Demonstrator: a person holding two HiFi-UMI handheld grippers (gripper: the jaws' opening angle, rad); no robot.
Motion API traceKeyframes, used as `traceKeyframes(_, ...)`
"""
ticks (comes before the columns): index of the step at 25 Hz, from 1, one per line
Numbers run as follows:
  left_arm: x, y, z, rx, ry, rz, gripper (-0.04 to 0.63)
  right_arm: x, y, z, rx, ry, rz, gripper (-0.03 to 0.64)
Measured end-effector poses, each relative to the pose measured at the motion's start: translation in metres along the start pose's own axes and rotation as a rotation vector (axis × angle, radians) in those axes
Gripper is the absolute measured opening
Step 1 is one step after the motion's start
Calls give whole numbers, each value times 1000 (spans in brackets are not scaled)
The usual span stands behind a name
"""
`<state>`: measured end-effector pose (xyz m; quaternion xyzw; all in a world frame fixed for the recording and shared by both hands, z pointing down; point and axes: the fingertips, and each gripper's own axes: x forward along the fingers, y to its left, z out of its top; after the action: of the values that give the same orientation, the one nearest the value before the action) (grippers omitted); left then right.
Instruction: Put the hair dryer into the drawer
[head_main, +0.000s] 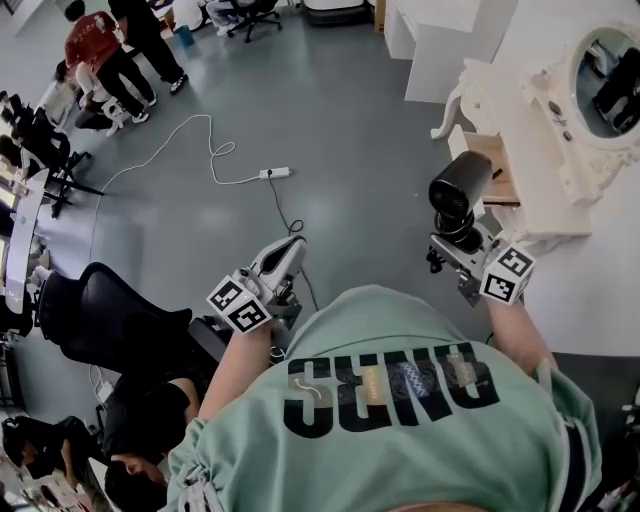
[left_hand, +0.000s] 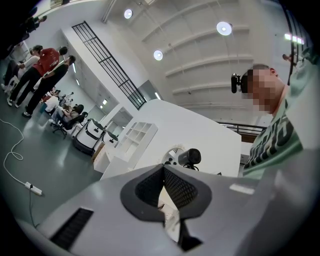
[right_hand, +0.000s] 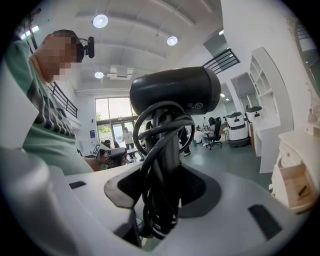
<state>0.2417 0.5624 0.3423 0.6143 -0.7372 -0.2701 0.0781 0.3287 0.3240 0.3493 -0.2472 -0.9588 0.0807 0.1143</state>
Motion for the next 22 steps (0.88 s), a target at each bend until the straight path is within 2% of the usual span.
traceKeyframes(6, 5, 36, 5, -29, 0, 34, 5, 31, -23, 5, 8, 22, 13, 173)
traceKeyframes(10, 37, 57, 3, -24, 7, 66, 5, 50, -66, 10, 13, 23, 47, 173)
traceKeyframes(16, 114, 104, 6, 5, -18, 165, 5, 88, -172, 23, 31, 19, 162, 173)
traceKeyframes(22, 236, 158, 24, -4, -81, 228, 5, 127, -302, 65, -23, 65, 256, 173)
